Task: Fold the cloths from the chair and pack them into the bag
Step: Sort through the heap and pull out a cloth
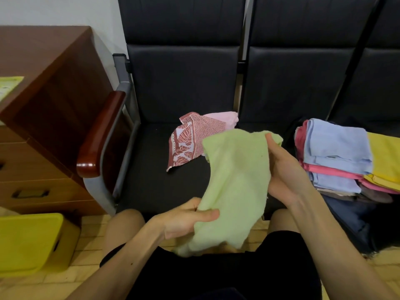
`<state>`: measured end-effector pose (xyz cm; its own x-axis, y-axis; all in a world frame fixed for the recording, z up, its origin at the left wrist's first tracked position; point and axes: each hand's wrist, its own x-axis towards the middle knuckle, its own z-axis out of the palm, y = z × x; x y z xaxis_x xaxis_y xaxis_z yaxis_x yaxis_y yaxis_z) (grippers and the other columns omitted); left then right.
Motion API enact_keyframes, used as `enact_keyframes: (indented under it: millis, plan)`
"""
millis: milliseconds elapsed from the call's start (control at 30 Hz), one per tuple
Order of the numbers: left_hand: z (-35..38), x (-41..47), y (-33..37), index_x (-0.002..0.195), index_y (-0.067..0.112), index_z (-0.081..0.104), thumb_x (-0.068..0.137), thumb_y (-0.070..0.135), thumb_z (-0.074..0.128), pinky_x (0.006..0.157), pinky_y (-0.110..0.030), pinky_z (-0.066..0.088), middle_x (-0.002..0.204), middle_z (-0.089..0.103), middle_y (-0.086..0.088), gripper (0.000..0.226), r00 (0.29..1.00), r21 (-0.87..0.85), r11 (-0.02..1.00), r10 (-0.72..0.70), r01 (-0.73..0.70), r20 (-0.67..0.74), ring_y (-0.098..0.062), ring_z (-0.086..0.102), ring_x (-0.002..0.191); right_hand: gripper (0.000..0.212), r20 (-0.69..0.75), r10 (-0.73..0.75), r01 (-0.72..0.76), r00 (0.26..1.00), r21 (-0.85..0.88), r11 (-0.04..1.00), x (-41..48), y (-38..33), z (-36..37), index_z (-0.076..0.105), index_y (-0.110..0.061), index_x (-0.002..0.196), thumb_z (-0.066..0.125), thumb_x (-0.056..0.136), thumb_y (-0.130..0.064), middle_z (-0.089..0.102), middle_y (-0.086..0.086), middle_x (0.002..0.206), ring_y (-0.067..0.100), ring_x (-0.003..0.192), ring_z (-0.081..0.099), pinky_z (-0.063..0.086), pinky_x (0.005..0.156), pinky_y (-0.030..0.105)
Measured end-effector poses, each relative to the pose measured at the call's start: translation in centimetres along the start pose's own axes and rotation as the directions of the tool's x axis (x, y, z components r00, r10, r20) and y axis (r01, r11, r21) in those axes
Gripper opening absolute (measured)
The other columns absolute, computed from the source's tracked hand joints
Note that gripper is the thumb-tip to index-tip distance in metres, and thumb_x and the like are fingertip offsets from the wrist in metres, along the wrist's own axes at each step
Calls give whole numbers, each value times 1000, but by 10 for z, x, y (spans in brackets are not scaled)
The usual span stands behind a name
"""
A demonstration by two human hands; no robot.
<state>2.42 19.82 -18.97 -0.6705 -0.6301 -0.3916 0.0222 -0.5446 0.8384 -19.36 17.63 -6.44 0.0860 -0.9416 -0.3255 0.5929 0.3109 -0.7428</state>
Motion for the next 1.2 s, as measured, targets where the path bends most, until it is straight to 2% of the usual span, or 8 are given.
enact_keyframes:
  millis: [100, 233, 333, 467, 700, 933, 1067, 1200]
  plan:
    - [6, -9, 14, 120, 3, 70, 73, 40, 86, 104, -44, 48, 127, 65, -20, 61, 998, -60, 997, 54, -56, -33, -33, 62, 118, 53, -14, 16, -15, 1000, 103, 995, 9, 6, -11, 61, -12, 134, 46, 98, -48, 64, 11, 133, 25, 119, 64, 56, 95, 38]
    - [13, -11, 43, 119, 7, 70, 89, 28, 66, 102, -42, 51, 125, 67, -17, 37, 970, -200, 967, 113, -158, -217, -30, 65, 117, 76, 80, 246, -252, 966, 84, 964, 3, 56, -20, 67, -11, 128, 41, 87, -70, 64, 13, 132, 29, 125, 59, 45, 107, 44]
    - [14, -11, 60, 128, 9, 62, 87, 36, 65, 103, -43, 49, 122, 70, -11, 49, 940, -147, 977, 101, -156, -324, -25, 66, 115, 80, 115, 385, -391, 916, 27, 920, -7, 88, -28, 57, -12, 137, 62, 79, -66, 59, 15, 138, 31, 129, 55, 39, 111, 47]
    - [15, -13, 61, 133, 4, 55, 82, 40, 74, 96, -44, 54, 122, 70, -12, 65, 919, -101, 985, 89, -138, -384, -26, 67, 114, 45, 75, 288, -272, 955, -176, 946, -7, 73, -30, 66, -11, 122, 65, 82, -31, 70, 14, 121, 24, 106, 69, 58, 83, 37]
    - [17, -21, 76, 122, 6, 65, 92, 31, 58, 87, -37, 60, 115, 73, -12, 39, 888, -78, 975, 154, -207, -433, -25, 70, 107, 35, 121, 229, -138, 966, -506, 851, -17, 84, -29, 67, -12, 121, 69, 86, -15, 73, 8, 115, 26, 109, 69, 56, 93, 42]
    - [6, -34, 86, 128, 10, 63, 86, 21, 64, 89, -36, 59, 123, 70, -12, 44, 928, -83, 989, 83, -121, -363, -25, 68, 112, 31, 141, -38, 88, 989, -365, 927, -10, 50, -20, 68, -9, 110, 66, 79, -14, 76, 12, 98, 19, 85, 73, 60, 78, 30]
    - [2, -43, 99, 125, 7, 64, 83, 10, 64, 85, -33, 60, 120, 71, -13, 42, 956, -84, 994, 46, -74, -291, -24, 70, 106, 28, 150, -62, 103, 987, -283, 954, -12, 21, -13, 67, -5, 105, 64, 81, -19, 75, 9, 92, 16, 79, 72, 59, 68, 27]
    - [-1, -42, 112, 127, 8, 64, 82, 17, 64, 85, -34, 60, 122, 70, -12, 47, 942, -179, 979, 30, -94, -335, -24, 69, 109, 19, 42, -106, 114, 993, -407, 907, -12, 14, -9, 64, -4, 102, 67, 90, -18, 74, 10, 85, 18, 71, 71, 58, 63, 29]
